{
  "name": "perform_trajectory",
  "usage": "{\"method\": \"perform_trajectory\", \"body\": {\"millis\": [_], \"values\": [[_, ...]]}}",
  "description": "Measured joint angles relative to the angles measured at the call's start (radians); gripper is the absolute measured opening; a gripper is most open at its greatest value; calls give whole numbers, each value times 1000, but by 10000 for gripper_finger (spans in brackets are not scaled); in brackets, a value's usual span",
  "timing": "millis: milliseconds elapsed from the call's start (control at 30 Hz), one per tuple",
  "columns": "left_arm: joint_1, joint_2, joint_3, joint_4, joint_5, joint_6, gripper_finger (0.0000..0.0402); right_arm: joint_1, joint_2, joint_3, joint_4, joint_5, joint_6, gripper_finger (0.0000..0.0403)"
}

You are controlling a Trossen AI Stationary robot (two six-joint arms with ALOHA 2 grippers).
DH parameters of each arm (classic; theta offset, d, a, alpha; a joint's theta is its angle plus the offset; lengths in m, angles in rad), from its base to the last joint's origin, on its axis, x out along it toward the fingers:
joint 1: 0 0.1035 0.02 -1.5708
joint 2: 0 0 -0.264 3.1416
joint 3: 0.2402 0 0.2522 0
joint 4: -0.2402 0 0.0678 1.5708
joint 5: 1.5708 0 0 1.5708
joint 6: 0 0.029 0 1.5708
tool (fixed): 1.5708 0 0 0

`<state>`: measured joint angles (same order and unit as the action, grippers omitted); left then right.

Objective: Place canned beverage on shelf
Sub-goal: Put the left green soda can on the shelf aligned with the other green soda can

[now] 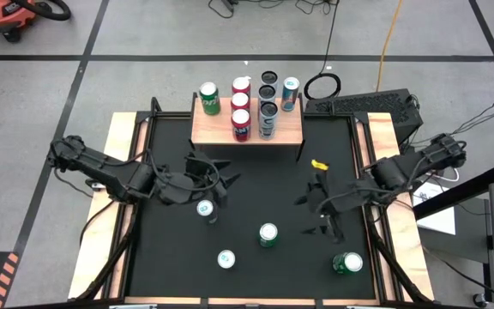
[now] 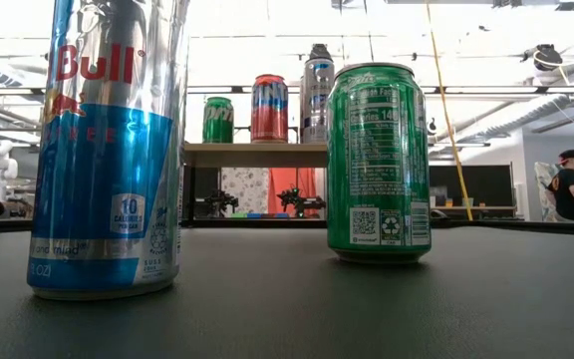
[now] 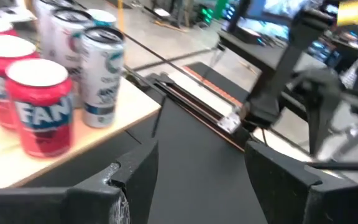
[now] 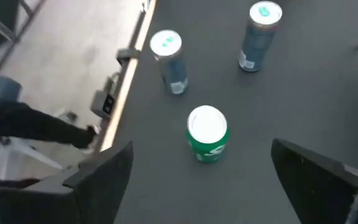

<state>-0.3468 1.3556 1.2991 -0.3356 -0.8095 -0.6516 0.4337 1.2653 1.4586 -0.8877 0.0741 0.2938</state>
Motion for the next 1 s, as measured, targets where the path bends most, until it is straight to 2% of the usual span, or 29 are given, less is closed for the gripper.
{"method": "perform_trajectory", "body": {"millis": [167,267,433,667,800,1000], "values": [[0,0,0,1,-28,3,237,-47,76,0,24,-28,-65,345],[0,0,0,0,-16,2,237,-70,136,0,48,-71,-55,342],[-16,0,0,-25,-9,-41,237,-70,206,-1,54,-79,-27,341],[-37,0,0,-86,-2,-137,237,-46,236,-1,155,-80,-41,341],[-47,0,0,-105,1,-175,237,-46,238,-2,142,-80,-42,341],[-49,0,0,-162,92,-255,237,-47,234,-2,138,-79,-70,341]]}}
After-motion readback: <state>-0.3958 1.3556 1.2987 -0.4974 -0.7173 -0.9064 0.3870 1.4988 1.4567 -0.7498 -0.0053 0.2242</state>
